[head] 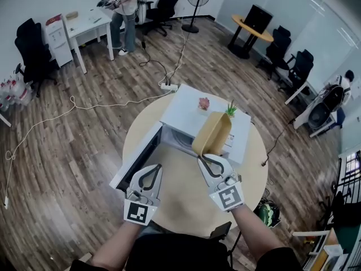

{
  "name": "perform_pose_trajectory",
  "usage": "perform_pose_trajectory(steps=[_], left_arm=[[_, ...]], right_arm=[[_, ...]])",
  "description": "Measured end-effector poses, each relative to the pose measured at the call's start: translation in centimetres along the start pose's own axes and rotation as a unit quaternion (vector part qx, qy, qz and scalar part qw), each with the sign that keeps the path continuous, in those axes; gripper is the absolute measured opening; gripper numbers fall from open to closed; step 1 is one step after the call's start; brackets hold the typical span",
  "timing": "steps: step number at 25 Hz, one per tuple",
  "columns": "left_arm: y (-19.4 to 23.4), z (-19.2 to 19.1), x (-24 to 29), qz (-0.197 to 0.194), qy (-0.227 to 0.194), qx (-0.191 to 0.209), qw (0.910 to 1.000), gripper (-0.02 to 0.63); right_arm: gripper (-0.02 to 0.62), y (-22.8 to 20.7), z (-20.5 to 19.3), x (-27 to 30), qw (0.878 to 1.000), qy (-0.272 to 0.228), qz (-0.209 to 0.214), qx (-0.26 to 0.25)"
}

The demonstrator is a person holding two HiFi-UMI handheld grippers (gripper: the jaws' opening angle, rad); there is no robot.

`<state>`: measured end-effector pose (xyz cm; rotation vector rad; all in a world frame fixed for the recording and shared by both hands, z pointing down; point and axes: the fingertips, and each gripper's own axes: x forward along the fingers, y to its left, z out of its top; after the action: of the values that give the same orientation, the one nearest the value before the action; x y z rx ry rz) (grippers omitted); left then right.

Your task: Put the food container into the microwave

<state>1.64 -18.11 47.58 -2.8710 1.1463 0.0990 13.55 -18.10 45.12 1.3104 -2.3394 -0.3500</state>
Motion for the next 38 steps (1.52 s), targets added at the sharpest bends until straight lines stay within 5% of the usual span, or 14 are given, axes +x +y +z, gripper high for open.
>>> perform_pose_trajectory(steps=[6, 16, 22, 30, 38], left_arm=[[0.6, -1.8, -1.2, 0.009, 0.018, -0.011, 0.9997, -0.003], [0.9, -4.5, -1.9, 0.013, 0.047, -0.024, 0.9985, -0.002], [0.4, -3.7, -1.3, -0.009, 0.0, 0.031, 0.9995, -0.003], [0.0, -4.5, -1.5, -0.019, -0.006, 0.042, 0.9989, -0.003], [0.3, -6.6, -1.8, -0.015, 0.005, 0.025, 0.9996, -0.003]], right_arm=[[0.021, 4.1, -2.7, 3.9, 0.995, 0.022, 0.085, -0.037], [0.021, 9.5, -9.4, 6.9, 0.969, 0.091, 0.208, -0.094], [0.021, 12.0, -13.2, 7.3, 0.956, 0.123, 0.252, -0.089], [0.021, 12.6, -20.3, 8.1, 0.94, 0.191, 0.272, -0.081], [0.021, 8.6, -25.0, 11.5, 0.939, 0.237, 0.235, -0.088]])
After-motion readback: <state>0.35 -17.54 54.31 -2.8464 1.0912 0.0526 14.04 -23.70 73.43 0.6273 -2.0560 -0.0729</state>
